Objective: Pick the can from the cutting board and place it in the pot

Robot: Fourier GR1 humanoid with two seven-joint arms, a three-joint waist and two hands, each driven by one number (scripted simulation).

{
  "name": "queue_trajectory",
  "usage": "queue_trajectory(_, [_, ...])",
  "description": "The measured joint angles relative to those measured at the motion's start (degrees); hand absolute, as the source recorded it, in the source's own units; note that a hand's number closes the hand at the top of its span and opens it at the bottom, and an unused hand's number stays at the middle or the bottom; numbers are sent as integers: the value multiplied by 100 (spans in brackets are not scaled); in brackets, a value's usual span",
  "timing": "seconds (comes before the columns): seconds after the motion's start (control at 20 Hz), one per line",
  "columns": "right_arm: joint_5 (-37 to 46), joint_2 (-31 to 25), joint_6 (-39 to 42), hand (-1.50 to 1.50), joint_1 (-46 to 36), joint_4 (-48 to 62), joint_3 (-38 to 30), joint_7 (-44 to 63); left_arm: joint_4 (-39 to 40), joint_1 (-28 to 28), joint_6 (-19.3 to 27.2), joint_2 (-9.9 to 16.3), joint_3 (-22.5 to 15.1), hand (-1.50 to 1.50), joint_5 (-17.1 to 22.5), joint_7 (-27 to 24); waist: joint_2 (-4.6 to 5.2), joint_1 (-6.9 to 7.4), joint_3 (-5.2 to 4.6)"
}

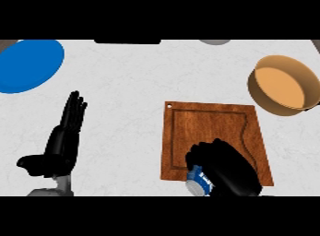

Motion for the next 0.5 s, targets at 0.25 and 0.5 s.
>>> queue_trajectory(0.25, [-122, -157, 519, 150, 109, -995, -18, -68, 28, 80, 16, -37, 25, 0, -50, -86, 28, -73, 23])
queue_trajectory(0.5, [-403, -131, 595, 150, 254, -2157, -350, -19, 9, 108, -15, -32, 36, 0, -58, -86, 30, -119, 29])
